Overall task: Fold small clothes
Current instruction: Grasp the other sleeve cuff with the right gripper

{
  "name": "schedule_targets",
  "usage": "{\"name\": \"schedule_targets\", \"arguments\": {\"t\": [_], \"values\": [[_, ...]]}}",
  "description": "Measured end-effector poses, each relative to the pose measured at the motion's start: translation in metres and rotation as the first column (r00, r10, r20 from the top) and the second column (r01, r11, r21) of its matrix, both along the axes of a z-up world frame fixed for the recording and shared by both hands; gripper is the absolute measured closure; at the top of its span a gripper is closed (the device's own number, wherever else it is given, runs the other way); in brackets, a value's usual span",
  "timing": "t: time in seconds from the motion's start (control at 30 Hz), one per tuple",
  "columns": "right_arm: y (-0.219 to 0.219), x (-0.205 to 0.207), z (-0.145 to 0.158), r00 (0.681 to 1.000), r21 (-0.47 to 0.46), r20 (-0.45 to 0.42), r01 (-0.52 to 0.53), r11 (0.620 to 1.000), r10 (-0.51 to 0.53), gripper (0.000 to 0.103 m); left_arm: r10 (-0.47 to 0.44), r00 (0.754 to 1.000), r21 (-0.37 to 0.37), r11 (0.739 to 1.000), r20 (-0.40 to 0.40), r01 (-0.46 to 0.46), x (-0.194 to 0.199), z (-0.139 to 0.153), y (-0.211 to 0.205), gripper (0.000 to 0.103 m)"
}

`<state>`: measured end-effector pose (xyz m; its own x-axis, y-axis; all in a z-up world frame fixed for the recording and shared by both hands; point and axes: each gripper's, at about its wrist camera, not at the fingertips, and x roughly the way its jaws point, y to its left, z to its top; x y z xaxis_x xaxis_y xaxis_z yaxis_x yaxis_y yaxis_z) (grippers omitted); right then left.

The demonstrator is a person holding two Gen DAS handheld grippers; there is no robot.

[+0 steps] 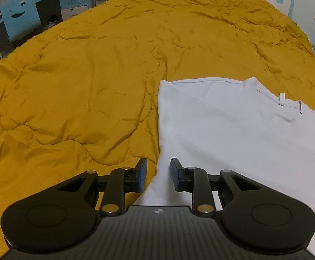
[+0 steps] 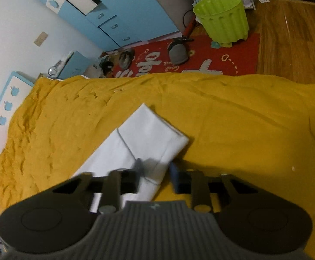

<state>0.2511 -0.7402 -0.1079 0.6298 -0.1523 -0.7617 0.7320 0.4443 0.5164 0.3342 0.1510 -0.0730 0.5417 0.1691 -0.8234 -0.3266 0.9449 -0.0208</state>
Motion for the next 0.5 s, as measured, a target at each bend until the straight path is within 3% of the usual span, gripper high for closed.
{"name": "schedule_targets", "arguments": {"t": [0.1, 0.23, 0.37, 0.5], "values": [[0.009, 0.007, 0.009, 0.999, -0.060, -0.030, -0.024, 0.998, 0.022, 0.102, 0.001, 1.000, 0.003, 1.000, 0.006, -0.001, -0.001, 0.003, 0.002, 0.072], [0.035, 0.015, 0.046, 0.997, -0.195, -0.038, -0.068, 0.978, 0.062, 0.102, -0.028, 0.999, -0.020, 0.999, 0.039, 0.029, -0.008, 0.008, 0.007, 0.072], [0.083, 0.030, 0.110, 0.981, -0.270, 0.054, -0.163, 0.949, 0.184, 0.103, -0.034, 0.997, -0.038, 0.999, 0.065, 0.036, -0.016, 0.012, 0.012, 0.072], [0.159, 0.045, 0.189, 0.922, -0.367, 0.168, -0.270, 0.890, 0.349, 0.103, -0.057, 0.990, -0.103, 0.992, 0.125, 0.070, -0.030, 0.019, 0.020, 0.072]]}}
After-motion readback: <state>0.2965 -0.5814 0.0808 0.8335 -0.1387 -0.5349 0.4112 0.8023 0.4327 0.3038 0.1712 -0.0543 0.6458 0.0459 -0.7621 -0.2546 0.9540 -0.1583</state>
